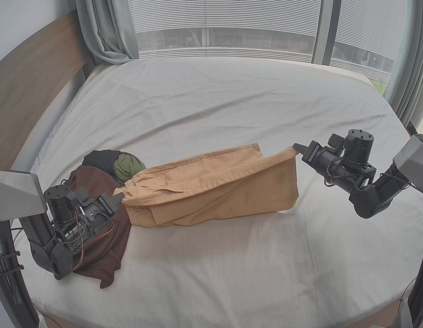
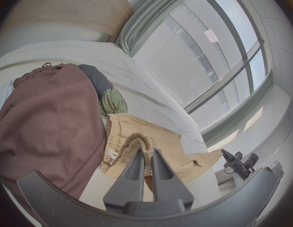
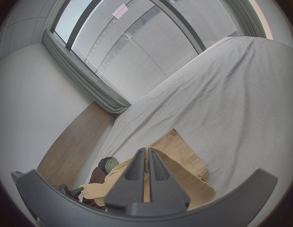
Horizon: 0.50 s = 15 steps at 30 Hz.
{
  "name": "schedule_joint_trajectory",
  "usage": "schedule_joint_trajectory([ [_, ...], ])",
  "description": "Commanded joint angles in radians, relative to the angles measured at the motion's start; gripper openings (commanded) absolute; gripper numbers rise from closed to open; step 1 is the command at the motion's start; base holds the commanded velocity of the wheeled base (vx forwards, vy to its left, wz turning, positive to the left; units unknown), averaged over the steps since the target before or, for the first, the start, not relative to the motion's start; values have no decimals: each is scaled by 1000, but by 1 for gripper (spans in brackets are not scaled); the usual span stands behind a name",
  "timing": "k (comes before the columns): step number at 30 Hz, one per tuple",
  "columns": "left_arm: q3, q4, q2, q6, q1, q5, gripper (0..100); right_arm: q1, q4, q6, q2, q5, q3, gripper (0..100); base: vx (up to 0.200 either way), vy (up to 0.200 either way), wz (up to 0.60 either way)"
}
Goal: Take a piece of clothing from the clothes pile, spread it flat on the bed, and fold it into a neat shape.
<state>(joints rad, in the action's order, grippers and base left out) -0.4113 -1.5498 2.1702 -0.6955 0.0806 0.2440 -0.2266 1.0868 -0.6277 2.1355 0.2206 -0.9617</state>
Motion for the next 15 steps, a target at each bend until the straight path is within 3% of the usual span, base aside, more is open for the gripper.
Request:
schedule_joint_trajectory([
  [1, -24, 0, 11, -32, -1, -25, 0, -5, -34, 2, 63, 0, -89, 0, 0, 0, 0],
  [15, -64, 0, 34, -88, -4, -55, 0, -8, -211, 3, 135, 0, -348, 0, 0, 0, 0],
])
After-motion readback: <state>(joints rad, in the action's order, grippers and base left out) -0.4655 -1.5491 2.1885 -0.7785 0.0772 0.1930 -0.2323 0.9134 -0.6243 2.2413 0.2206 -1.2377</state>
